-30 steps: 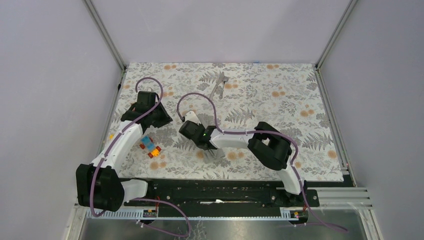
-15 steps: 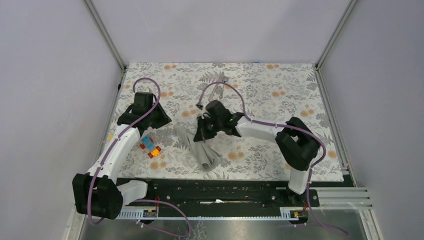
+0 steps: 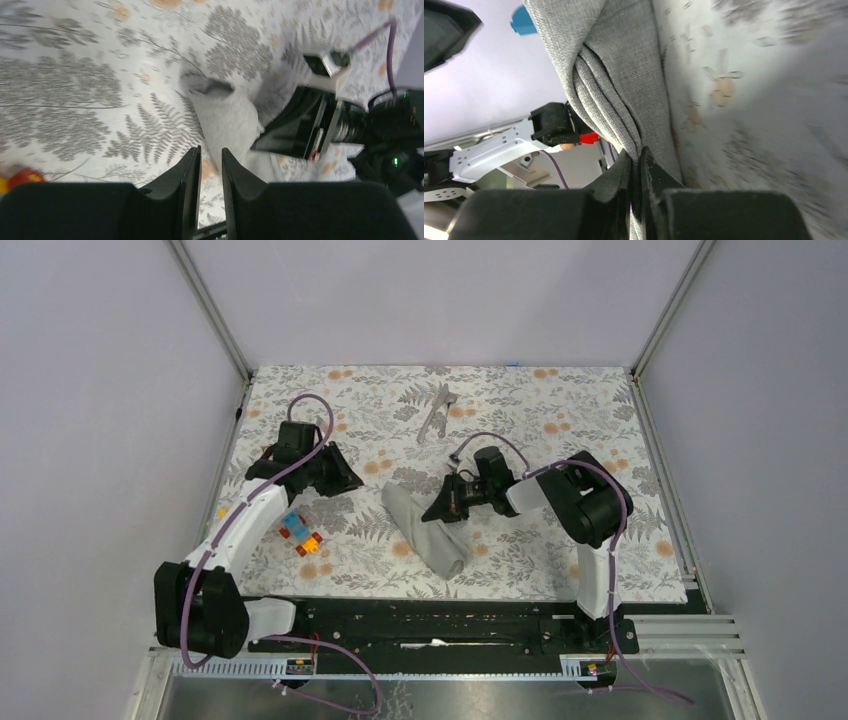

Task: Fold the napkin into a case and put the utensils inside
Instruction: Turn over the smaller rectangle-folded napkin at the center of the board, then smooth out the smaller rectangle-folded napkin at the center of the board.

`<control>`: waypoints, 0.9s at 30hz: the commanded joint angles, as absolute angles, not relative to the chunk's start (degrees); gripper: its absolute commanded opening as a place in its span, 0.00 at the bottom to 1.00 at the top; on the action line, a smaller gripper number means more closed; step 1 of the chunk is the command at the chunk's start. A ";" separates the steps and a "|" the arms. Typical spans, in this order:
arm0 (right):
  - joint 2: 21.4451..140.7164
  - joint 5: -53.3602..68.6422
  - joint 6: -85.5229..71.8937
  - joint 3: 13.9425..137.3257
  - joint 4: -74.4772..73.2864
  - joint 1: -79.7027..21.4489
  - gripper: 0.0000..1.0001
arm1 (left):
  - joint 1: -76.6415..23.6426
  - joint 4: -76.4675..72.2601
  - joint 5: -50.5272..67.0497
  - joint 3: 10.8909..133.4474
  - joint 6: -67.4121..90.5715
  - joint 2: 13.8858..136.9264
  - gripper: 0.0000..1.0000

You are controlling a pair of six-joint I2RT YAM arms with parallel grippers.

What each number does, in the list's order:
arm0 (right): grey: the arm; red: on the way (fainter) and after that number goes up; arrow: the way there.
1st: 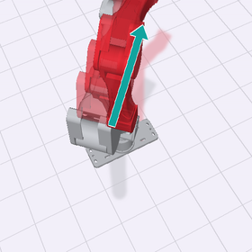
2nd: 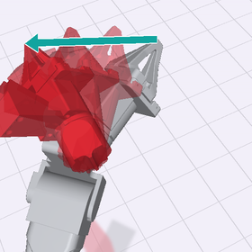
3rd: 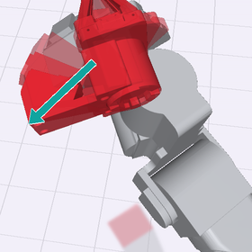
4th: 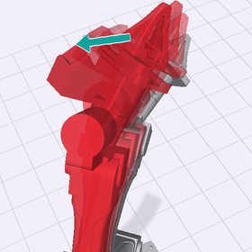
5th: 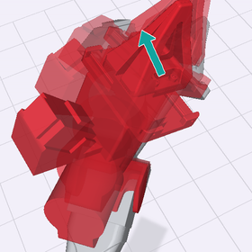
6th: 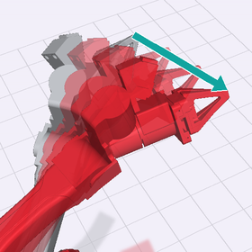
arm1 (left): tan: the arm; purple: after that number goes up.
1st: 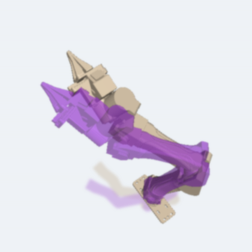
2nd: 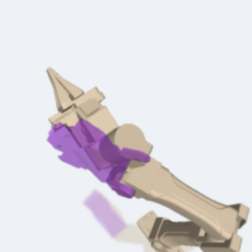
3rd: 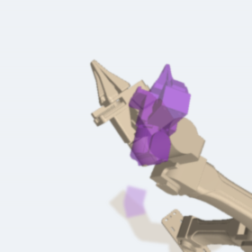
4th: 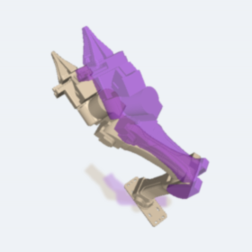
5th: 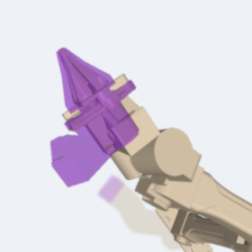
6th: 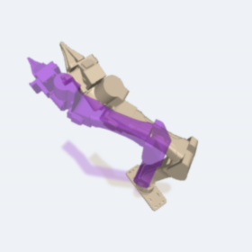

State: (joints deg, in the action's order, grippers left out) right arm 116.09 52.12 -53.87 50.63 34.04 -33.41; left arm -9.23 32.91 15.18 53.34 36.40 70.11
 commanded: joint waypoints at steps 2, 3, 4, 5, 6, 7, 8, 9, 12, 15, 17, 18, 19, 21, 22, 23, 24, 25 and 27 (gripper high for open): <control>115.17 57.29 -45.04 50.46 30.26 -25.28 0.28 | -13.74 20.68 28.57 52.18 37.74 75.51 0.28; 113.89 55.33 -40.93 51.30 24.78 -24.13 0.35 | -15.03 18.11 30.50 52.06 39.09 77.20 0.28; 112.03 51.39 -34.48 52.98 16.17 -23.39 0.42 | -16.25 15.44 32.16 52.03 40.47 78.86 0.28; 109.25 45.93 -28.94 54.60 7.81 -23.15 0.49 | -17.39 12.42 33.50 52.15 42.01 80.47 0.28; 106.16 40.34 -24.40 55.78 0.32 -23.23 0.54 | -18.39 10.10 34.08 52.43 43.42 82.04 0.27; 101.71 35.97 -21.54 56.18 -4.55 -23.33 0.59 | -19.25 7.89 34.29 52.98 44.57 83.51 0.26; 99.25 32.32 -20.45 56.36 -8.08 -23.67 0.61 | -20.05 5.83 34.19 53.52 45.45 84.89 0.26; 94.96 29.06 -19.50 56.54 -11.57 -24.58 0.62 | -20.58 4.55 34.02 54.37 46.39 86.58 0.25; 90.25 23.66 -18.24 58.01 -17.84 -29.70 0.62 | -21.13 1.14 34.96 57.16 48.22 93.01 0.19; 88.58 28.20 -21.45 55.05 -15.59 -34.00 0.53 | -21.51 0.18 34.53 60.40 48.28 99.01 0.15; 87.39 31.80 -24.19 49.71 -11.25 -35.11 0.45 | -21.46 0.19 33.01 61.19 48.16 102.48 0.12; 86.67 31.92 -25.46 47.18 -9.06 -35.08 0.41 | -21.38 0.20 31.75 61.44 47.97 103.82 0.11; 86.30 30.93 -25.95 45.15 -8.01 -35.14 0.38 | -21.39 0.68 30.39 61.59 47.74 105.33 0.10; 86.29 26.07 -25.35 42.25 -7.84 -35.11 0.31 | -21.16 2.72 26.55 62.10 46.90 108.07 0.07; 86.49 22.14 -24.91 41.21 -8.30 -35.07 0.29 | -21.06 3.55 25.24 62.42 46.40 109.27 0.07; 86.75 17.15 -24.43 40.69 -9.40 -35.07 0.27 | -21.01 4.26 24.06 62.78 45.82 110.09 0.06; 86.83 12.60 -23.96 40.75 -11.29 -35.11 0.26 | -21.05 4.95 23.22 63.13 45.19 110.69 0.06; 86.60 9.29 -23.24 41.15 -13.12 -35.11 0.25 | -21.09 5.53 22.90 63.49 44.50 110.81 0.07; 84.62 6.47 -22.42 41.98 -15.77 -35.24 0.26 | -21.25 6.60 23.62 64.25 43.19 109.78 0.09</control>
State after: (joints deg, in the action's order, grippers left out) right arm 87.07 21.41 -25.06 40.47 -10.41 -35.27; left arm -21.32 4.78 28.60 61.34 46.92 110.32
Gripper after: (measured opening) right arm 0.254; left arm 0.073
